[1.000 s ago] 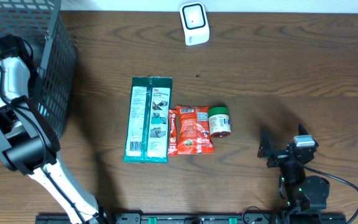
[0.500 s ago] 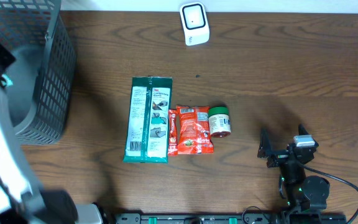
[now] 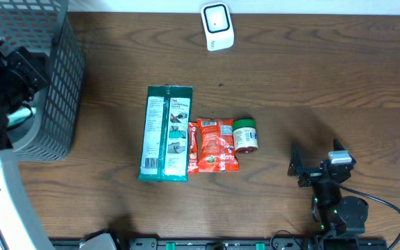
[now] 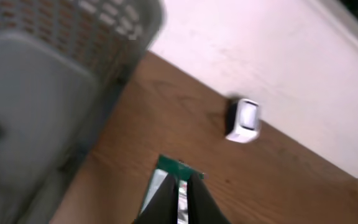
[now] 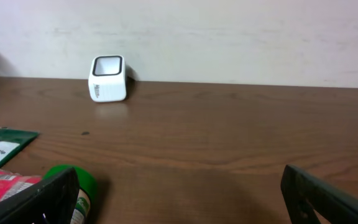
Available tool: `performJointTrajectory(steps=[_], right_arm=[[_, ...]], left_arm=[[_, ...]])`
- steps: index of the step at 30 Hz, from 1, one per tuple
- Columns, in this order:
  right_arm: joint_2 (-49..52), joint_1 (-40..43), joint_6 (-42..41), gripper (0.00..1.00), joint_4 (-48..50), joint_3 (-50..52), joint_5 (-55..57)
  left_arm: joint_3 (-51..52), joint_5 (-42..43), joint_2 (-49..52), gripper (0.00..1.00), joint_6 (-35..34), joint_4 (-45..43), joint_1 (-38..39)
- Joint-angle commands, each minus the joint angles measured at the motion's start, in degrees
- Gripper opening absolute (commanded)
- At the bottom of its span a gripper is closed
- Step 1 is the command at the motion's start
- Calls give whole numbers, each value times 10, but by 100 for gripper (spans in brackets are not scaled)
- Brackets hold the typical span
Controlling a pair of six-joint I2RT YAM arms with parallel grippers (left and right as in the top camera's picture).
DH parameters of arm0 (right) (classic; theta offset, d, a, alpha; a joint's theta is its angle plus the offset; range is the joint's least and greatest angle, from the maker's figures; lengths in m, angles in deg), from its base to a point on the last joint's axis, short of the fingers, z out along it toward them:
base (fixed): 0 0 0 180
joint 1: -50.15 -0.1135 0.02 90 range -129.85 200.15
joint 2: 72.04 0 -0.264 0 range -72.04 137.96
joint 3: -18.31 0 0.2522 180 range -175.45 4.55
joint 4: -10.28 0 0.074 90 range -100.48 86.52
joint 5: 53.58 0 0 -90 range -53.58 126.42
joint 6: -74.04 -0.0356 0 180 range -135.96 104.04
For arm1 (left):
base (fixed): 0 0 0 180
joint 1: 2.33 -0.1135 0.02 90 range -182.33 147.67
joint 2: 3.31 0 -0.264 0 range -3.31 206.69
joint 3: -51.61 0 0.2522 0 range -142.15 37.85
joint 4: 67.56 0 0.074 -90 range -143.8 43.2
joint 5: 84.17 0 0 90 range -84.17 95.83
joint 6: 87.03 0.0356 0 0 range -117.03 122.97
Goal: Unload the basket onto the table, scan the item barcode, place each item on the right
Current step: 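Reach the left gripper into the basket and grasp the pale green wipes pack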
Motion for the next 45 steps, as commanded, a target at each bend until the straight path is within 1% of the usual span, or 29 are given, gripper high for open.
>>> performJointTrajectory(steps=[1, 3, 5, 8, 12, 13, 16, 18, 19, 21, 23, 28, 31, 35, 45], right_arm=[[-2, 6, -2, 99, -2, 1, 1], [-2, 6, -2, 99, -2, 1, 1], [-2, 6, -2, 99, -2, 1, 1], [-2, 6, -2, 99, -2, 1, 1], [-2, 6, -2, 99, -2, 1, 1], [-2, 6, -2, 99, -2, 1, 1], [-2, 6, -2, 99, -2, 1, 1], [-2, 6, -2, 99, -2, 1, 1], [-2, 6, -2, 99, -2, 1, 1], [-2, 6, -2, 99, -2, 1, 1], [-2, 6, -2, 99, -2, 1, 1], [-2, 6, -2, 99, -2, 1, 1], [-2, 6, -2, 99, -2, 1, 1], [-2, 6, -2, 99, -2, 1, 1], [-2, 6, -2, 99, -2, 1, 1]], left_arm=[[-2, -117, 12, 50, 8, -14, -7], [-2, -162, 19, 65, 2, -25, -10], [-2, -202, 28, 71, 2, -40, -10], [-2, -234, 51, 73, 2, -60, -10], [-2, -242, 114, 73, 2, -66, -10], [-2, -257, 141, 74, 3, -64, -10], [-2, -280, 200, 84, 48, -63, -16], [-2, -280, 235, 89, 77, -62, -26], [-2, -279, 251, 94, 86, -62, -31], [-2, -277, 289, 100, 111, -63, -45], [-2, -277, 319, 98, 130, -63, -54], [-2, -277, 391, 98, 191, -63, -63], [-2, -277, 415, 98, 196, -66, -63], [-2, -278, 441, 98, 221, -61, -65], [-1, -278, 510, 98, 222, -63, -80]])
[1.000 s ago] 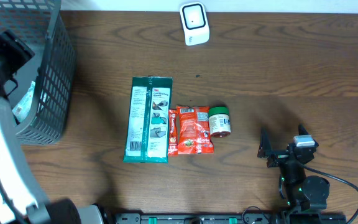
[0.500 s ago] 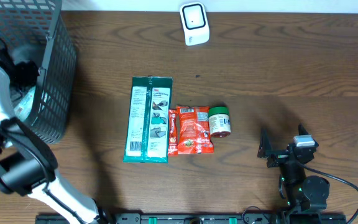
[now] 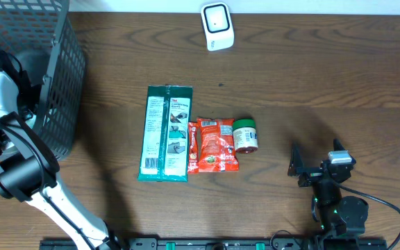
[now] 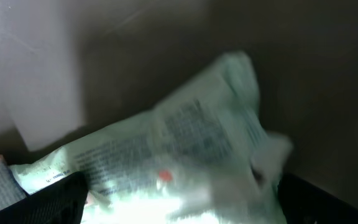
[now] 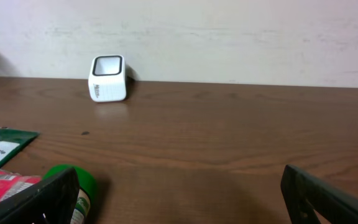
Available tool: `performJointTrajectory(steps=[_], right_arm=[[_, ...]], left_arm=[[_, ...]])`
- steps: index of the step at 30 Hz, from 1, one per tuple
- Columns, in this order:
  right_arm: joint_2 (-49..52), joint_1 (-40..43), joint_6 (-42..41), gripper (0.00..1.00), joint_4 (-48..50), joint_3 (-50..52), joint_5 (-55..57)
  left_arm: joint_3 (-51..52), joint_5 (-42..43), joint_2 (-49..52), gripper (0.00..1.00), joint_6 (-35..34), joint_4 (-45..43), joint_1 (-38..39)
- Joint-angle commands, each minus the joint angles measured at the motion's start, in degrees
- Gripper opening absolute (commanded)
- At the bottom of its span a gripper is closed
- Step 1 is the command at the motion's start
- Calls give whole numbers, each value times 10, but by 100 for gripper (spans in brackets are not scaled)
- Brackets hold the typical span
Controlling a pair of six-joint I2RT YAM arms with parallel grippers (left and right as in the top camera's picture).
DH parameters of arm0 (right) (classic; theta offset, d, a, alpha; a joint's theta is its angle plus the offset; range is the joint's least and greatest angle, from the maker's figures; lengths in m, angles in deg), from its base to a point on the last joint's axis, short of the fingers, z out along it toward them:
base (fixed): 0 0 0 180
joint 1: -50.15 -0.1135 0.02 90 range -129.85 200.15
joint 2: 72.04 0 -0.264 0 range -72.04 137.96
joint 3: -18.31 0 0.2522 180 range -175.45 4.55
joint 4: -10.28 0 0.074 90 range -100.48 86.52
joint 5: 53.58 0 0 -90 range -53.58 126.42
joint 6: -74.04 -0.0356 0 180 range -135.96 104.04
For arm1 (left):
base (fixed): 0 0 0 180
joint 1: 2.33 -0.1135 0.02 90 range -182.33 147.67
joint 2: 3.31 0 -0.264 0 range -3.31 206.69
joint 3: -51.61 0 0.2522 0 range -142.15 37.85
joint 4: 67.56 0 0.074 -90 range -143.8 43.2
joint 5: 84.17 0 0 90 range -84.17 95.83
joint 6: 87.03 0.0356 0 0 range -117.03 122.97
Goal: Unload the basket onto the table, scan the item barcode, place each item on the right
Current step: 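Reach the left gripper into the basket and grasp the pale green wipes pack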
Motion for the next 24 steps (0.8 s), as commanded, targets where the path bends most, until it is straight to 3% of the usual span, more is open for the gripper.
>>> performJointTrajectory(steps=[1, 4, 8, 10, 13, 18, 24], right_arm=[[-2, 6, -1, 99, -2, 1, 1], [-2, 6, -1, 99, -2, 1, 1], [-2, 6, -1, 99, -2, 1, 1], [-2, 6, -1, 99, -2, 1, 1], [-2, 6, -1, 99, -2, 1, 1], [-2, 6, -1, 99, -2, 1, 1], [-2, 6, -1, 99, -2, 1, 1]], left_arm=[[-1, -2, 30, 98, 10, -1, -9], [-1, -2, 36, 96, -19, -9, -9], [-1, -2, 36, 75, -122, -18, -9], [-1, -2, 36, 72, -183, -18, -9], [-4, -1, 34, 79, -250, -41, -9], [-29, 0, 17, 84, -249, -52, -9], [-47, 0, -30, 97, -169, -57, -9]])
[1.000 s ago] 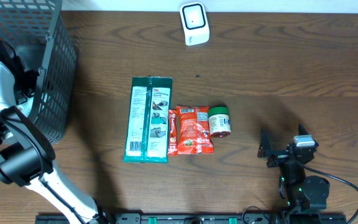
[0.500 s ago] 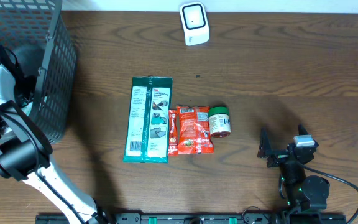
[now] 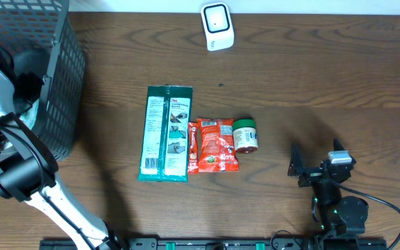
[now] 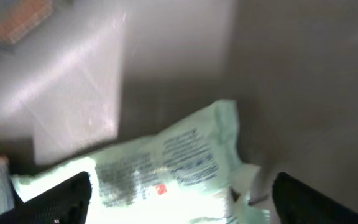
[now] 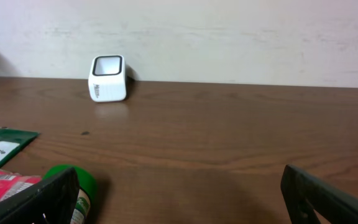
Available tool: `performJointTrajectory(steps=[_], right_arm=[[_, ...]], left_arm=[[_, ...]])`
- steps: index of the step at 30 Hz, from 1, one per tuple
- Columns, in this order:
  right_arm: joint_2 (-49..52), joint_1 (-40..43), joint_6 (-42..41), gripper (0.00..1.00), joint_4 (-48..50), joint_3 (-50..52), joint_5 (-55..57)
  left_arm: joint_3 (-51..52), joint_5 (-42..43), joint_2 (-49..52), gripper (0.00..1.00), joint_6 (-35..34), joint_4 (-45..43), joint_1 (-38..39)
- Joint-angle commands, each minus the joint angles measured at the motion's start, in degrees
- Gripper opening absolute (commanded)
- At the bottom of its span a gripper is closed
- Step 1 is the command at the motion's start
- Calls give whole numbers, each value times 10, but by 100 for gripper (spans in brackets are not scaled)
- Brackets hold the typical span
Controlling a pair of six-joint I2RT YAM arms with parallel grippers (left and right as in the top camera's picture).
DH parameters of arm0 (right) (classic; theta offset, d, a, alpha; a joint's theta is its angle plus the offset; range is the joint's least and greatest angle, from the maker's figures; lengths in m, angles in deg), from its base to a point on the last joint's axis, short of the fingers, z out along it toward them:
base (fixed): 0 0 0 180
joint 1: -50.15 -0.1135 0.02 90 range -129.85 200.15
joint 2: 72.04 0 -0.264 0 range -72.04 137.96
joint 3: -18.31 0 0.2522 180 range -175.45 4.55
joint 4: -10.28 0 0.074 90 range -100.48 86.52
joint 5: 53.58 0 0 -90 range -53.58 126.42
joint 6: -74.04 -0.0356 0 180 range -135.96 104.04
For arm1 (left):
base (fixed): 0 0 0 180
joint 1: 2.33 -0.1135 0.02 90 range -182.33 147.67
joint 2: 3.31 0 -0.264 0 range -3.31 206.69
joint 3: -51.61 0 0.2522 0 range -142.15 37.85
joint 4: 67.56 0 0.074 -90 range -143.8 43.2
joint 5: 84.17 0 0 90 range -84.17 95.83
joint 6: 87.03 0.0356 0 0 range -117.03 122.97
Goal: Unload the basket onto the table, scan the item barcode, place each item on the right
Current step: 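Reach the left gripper into the basket and grasp the pale green wipes pack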
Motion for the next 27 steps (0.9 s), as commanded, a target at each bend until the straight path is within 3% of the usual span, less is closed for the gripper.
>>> performJointTrajectory(steps=[1, 5, 14, 27], right_arm=[[-2, 6, -1, 99, -2, 1, 1], [-2, 6, -1, 99, -2, 1, 1], [-2, 6, -1, 99, -2, 1, 1], [-2, 6, -1, 99, -2, 1, 1]], left_arm=[[-16, 3, -40, 99, 76, -1, -3], [-15, -1, -47, 98, 215, 30, -3], [26, 4, -44, 98, 361, 38, -3], [75, 4, -1, 100, 370, -5, -5]])
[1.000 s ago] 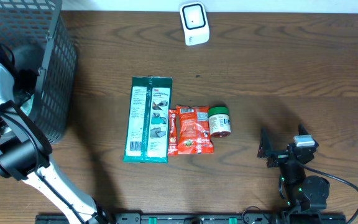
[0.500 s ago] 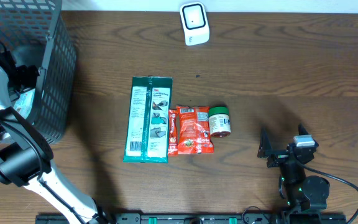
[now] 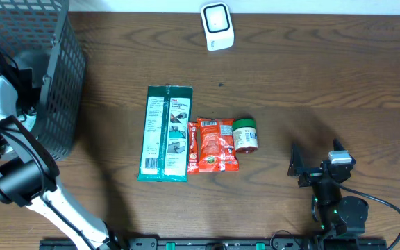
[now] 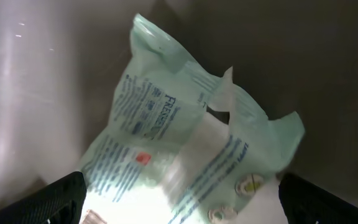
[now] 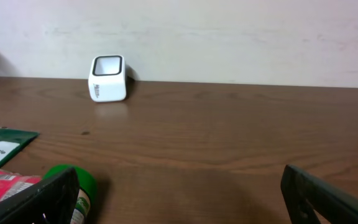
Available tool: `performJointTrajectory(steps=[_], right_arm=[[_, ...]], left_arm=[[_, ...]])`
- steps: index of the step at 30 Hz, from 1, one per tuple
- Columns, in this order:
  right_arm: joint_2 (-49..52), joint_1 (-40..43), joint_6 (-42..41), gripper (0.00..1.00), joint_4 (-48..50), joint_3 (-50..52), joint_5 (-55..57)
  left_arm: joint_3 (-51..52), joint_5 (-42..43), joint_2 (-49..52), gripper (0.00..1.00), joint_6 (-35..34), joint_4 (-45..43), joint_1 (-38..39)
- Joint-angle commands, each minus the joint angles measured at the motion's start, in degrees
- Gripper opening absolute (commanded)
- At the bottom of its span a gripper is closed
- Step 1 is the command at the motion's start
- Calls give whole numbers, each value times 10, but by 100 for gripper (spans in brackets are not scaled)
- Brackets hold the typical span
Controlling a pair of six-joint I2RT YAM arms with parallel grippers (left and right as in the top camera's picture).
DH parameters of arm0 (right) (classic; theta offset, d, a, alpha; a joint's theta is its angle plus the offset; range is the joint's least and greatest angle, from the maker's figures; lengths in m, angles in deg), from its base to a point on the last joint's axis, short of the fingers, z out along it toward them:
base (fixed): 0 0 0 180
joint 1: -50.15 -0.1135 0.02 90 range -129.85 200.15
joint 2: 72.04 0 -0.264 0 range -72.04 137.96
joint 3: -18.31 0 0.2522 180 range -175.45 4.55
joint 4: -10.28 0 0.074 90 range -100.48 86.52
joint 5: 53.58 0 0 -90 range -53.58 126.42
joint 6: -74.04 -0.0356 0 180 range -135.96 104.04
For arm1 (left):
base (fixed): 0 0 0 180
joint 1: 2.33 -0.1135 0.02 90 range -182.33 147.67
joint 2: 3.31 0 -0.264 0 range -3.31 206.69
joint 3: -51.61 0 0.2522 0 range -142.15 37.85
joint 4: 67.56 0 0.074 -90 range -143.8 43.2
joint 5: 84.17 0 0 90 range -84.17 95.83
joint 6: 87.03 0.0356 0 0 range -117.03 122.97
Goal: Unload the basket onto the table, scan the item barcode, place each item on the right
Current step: 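Reach the left gripper into the basket and grasp the pale green wipes pack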
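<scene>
Inside the grey mesh basket [image 3: 54, 76] lies a crumpled pale green bag [image 4: 185, 137] with blue print. My left gripper [image 4: 179, 208] is down in the basket, open, with one finger [image 4: 58, 199] at either side of the bag's near end; contact cannot be told. The white scanner [image 3: 217, 26] stands at the table's far edge, also in the right wrist view as the scanner [image 5: 108, 78]. Resting open low over the table at the front right is my right gripper [image 5: 179, 202], holding nothing.
In the middle of the table lie a long green pack [image 3: 166, 133], a red pack [image 3: 214, 144] and a green-lidded jar [image 3: 245, 135], side by side. The jar [image 5: 73, 186] sits just left of my right gripper. The basket's walls surround my left arm.
My left wrist has shifted inside the basket. The pale green bag now fills the middle of its view, more spread out. The left gripper is still open. The right arm has not moved.
My left gripper was above the basket's rim, its fingers close together. Then it was down in the basket, open over the pale green bag, and it has stayed there with small shifts. The items on the table and my right gripper kept their places.
</scene>
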Motion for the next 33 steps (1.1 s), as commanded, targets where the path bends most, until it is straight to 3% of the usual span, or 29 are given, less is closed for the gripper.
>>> performJointTrajectory(steps=[1, 4, 8, 12, 15, 19, 25, 33], right_arm=[[-2, 6, -2, 99, -2, 1, 1], [-2, 6, -2, 99, -2, 1, 1], [-2, 6, -2, 99, -2, 1, 1], [-2, 6, -2, 99, -2, 1, 1], [-2, 6, -2, 99, -2, 1, 1], [-2, 6, -2, 99, -2, 1, 1], [-2, 6, -2, 99, -2, 1, 1], [-2, 6, -2, 99, -2, 1, 1]], left_arm=[[5, 0, 28, 97, -6, -2, -5], [5, 13, 27, 86, -36, -14, -5], [5, 14, 27, 79, -132, -23, -5], [4, 14, 26, 79, -244, -29, -5], [-3, 14, 20, 81, -291, -33, -5], [-24, 14, -1, 92, -290, -33, -5], [-31, 14, -37, 98, -250, -45, -5], [-10, 14, -18, 98, -85, -28, -7]])
